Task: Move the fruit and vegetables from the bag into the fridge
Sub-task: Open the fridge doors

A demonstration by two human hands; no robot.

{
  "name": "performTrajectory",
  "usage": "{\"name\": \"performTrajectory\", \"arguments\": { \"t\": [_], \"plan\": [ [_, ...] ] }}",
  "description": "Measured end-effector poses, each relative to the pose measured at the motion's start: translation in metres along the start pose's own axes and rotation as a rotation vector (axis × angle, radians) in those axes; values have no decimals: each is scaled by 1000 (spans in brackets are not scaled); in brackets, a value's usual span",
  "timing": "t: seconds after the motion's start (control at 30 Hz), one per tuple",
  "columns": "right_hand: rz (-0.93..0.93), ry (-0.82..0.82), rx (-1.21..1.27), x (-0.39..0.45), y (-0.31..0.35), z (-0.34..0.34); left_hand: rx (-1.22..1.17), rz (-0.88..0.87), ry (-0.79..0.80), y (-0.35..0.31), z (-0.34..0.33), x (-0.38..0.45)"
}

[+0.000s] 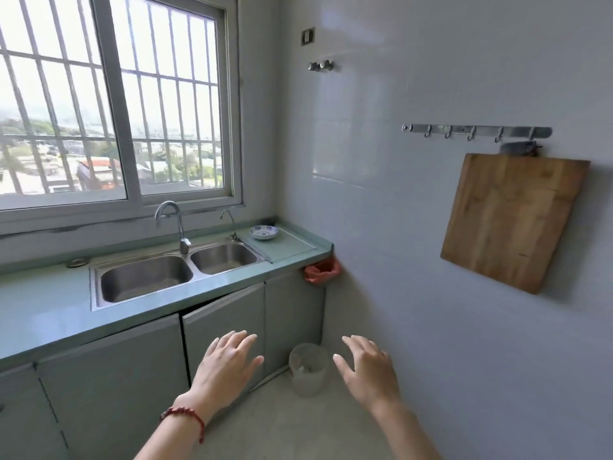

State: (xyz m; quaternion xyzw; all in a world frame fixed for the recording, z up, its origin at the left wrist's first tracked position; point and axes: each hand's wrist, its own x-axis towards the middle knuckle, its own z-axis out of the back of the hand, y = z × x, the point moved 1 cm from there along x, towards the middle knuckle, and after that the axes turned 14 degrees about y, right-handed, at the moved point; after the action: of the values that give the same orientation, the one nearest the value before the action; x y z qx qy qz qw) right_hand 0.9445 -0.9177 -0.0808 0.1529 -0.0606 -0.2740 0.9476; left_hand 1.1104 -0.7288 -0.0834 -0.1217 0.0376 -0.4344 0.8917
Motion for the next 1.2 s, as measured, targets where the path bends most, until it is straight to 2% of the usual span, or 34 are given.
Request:
{"name": "performTrajectory", "arguments": {
  "t": [0.17,0.4,0.7,0.93,1.2],
  "plan": [
    [-76,-64,5,43,-57,23,31,-94,22,-46,-13,86],
    [-280,-145,46,64,-130,40,44,-274,93,-114,-31,176],
    [-544,-192,-1,56,-214,69,25,-621,167,-214,-75,282],
    [-850,-336,26,24,-251,85,65,-926,287,-306,-94,323],
    [-1178,-485,28,-32,-255,88,96,-1221,408,-387,-120,321]
  ]
}}
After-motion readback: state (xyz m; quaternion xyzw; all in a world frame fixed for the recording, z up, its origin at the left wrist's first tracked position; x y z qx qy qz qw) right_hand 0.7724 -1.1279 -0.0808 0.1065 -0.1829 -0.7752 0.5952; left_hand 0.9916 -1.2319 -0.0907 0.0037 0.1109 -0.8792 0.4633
